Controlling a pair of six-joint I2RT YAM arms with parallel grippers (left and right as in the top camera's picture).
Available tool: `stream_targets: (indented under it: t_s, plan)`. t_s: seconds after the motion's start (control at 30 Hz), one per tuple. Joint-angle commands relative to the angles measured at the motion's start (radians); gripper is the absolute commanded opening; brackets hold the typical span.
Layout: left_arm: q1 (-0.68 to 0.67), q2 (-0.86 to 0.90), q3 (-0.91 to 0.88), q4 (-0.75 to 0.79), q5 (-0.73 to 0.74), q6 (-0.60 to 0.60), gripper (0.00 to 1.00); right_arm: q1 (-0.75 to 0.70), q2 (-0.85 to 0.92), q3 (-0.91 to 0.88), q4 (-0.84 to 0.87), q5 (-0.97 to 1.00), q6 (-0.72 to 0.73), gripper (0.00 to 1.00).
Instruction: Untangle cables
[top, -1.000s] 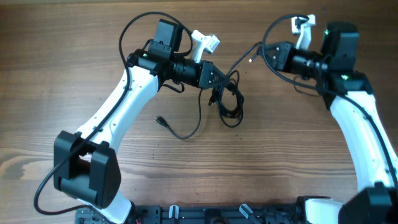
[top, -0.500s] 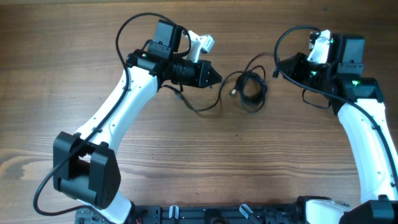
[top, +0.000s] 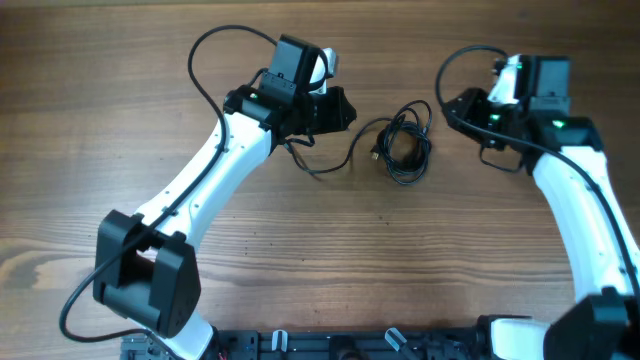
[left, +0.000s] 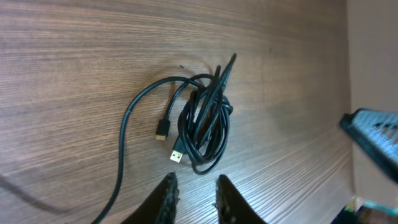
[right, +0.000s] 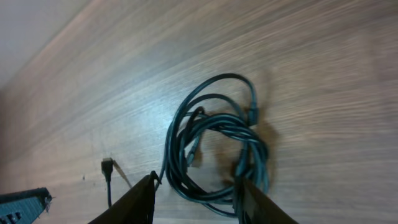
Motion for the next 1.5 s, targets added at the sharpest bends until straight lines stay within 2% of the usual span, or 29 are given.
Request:
stream_targets:
  t_s: [0.0,0.03,0.2,0.6,0.93,1.13,1.47]
  plan:
    - [-0.018,0.077,-0.006,0.028,-0.025,-0.189,0.25,0.024,0.101,0.014,0.024,-0.066,0.032,0.43]
    - [-0.023,0.105,-0.006,0.047,-0.024,-0.229,0.26,0.021,0.122,0.014,0.028,-0.082,0.031,0.43]
    - [-0.061,0.202,-0.006,0.162,0.021,-0.236,0.33,0.019,0.137,0.014,0.027,-0.084,0.000,0.43]
    - [-0.107,0.298,-0.006,0.251,0.027,-0.236,0.34,0.017,0.137,0.014,0.012,-0.084,-0.006,0.44]
    - [-0.115,0.356,-0.006,0.248,0.016,-0.231,0.23,0.017,0.137,0.014,0.001,-0.084,-0.029,0.44]
    - [-0.164,0.367,-0.019,0.248,-0.059,-0.228,0.23,0.017,0.137,0.014,-0.006,-0.084,-0.032,0.44]
    - [-0.246,0.451,-0.019,0.278,-0.093,-0.229,0.19,0.017,0.137,0.014,-0.023,-0.084,-0.033,0.44]
